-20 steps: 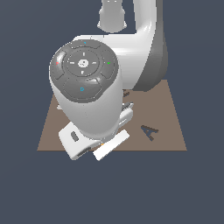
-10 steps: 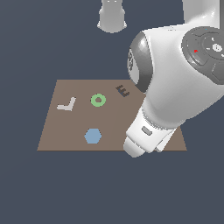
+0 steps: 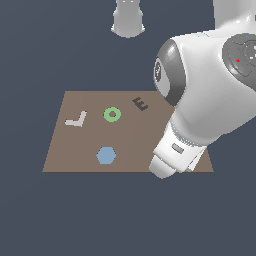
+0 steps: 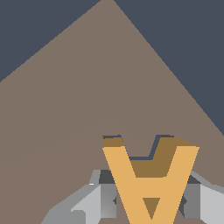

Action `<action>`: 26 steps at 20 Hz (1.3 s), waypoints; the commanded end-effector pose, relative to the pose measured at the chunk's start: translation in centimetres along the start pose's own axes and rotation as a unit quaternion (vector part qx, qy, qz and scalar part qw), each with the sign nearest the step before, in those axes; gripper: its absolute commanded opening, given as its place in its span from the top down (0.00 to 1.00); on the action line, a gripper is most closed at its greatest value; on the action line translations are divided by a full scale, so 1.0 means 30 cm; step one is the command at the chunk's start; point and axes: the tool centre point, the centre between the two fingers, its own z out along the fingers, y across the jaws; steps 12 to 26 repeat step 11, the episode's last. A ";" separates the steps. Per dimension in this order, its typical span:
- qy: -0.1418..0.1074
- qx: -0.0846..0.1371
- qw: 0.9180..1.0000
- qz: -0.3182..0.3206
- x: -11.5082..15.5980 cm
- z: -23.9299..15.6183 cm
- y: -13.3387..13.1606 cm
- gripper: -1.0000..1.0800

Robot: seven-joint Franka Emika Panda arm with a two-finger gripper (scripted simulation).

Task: Insert a designated object into the corresponding slot on a board.

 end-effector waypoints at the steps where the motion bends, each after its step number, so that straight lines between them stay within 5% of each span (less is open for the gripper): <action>1: 0.000 0.000 1.000 0.000 0.000 0.013 -0.002 1.00; 2: 0.000 0.000 1.000 0.000 0.000 0.013 -0.002 0.04; 26: 0.000 0.000 1.000 0.000 0.000 0.013 -0.002 0.04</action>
